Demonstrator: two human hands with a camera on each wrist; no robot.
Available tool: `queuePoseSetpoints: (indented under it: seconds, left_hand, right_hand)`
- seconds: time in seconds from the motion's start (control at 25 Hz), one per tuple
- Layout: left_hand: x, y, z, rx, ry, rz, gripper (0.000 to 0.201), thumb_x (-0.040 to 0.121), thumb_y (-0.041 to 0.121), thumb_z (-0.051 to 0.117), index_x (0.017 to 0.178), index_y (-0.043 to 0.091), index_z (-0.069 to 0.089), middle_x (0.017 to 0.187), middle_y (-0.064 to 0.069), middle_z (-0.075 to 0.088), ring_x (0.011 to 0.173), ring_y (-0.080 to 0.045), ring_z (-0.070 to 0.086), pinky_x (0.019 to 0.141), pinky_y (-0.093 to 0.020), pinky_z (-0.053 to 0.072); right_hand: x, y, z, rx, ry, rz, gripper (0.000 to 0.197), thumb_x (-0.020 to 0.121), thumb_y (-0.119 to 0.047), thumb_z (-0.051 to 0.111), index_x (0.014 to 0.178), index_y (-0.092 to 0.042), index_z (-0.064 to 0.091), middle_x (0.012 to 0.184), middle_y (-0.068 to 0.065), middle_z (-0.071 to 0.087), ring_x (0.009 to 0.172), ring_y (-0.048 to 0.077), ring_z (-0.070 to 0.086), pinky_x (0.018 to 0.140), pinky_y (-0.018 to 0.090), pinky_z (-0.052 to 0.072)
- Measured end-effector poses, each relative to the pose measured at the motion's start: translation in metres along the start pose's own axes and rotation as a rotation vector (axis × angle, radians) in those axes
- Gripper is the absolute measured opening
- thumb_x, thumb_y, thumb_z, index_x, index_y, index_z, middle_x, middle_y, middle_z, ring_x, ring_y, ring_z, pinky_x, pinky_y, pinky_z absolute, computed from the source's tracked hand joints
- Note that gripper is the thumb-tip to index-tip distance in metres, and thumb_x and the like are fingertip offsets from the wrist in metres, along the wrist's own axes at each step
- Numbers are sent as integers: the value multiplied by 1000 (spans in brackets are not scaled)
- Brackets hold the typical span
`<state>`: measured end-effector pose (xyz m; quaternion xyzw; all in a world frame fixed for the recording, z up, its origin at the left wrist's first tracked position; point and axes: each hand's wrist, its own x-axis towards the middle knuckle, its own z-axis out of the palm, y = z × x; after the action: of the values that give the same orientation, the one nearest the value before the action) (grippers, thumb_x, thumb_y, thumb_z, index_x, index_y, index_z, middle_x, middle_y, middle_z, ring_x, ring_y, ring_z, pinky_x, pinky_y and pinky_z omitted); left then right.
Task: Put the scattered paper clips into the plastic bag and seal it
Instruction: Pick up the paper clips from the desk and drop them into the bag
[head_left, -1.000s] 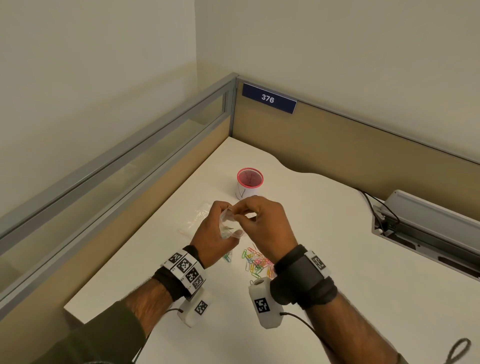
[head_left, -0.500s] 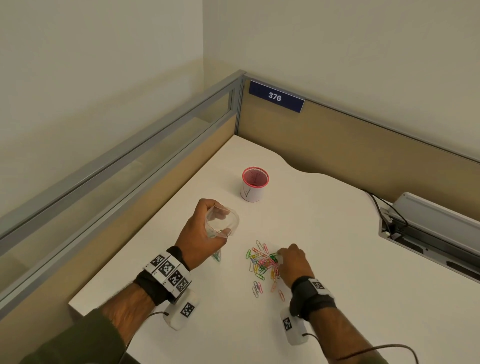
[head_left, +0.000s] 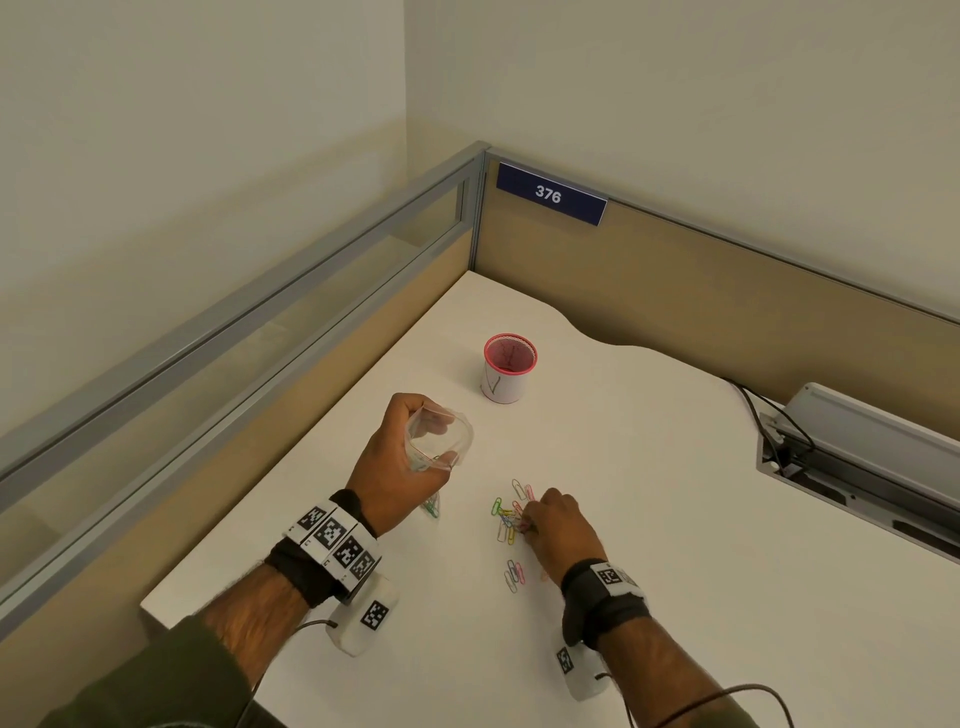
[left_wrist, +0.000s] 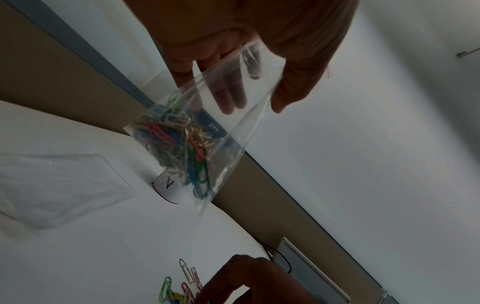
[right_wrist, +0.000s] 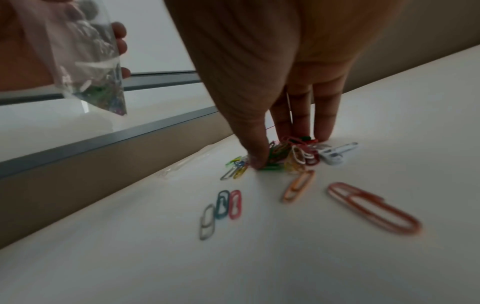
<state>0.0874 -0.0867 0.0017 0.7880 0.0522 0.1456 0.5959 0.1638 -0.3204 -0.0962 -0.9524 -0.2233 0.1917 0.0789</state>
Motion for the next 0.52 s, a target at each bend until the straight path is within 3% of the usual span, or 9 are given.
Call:
queuePoseSetpoints:
  seconds: [0.24, 0.4, 0.52]
  left_hand:
    - [-4, -1, 3, -17, -7, 2, 50, 74, 9, 75, 116, 16, 48, 112, 0, 64, 111, -13, 62, 99, -31, 51]
    - [-5, 0, 6, -9, -16, 5, 50, 74, 14, 74, 116, 17, 48, 112, 1, 63, 110, -13, 62, 99, -31, 51]
    - [-4, 0, 8, -8, -21, 8, 50, 74, 14, 74, 116, 18, 48, 113, 1, 64, 111, -14, 62, 99, -33, 50]
  right_hand:
    - [-9, 13, -5, 3, -37, 76, 49, 80, -39, 67, 124, -21, 53, 119, 4, 48, 113, 25, 45, 85, 40, 50]
    - [-8, 5, 1, -72, 32, 27, 23, 92, -18, 50, 114, -15, 58, 113, 7, 52, 108, 26, 51, 83, 37, 52]
    - [-9, 2, -1, -92, 63, 28, 20, 92, -9, 44, 106, -12, 58, 110, 10, 55, 101, 27, 55, 79, 34, 49]
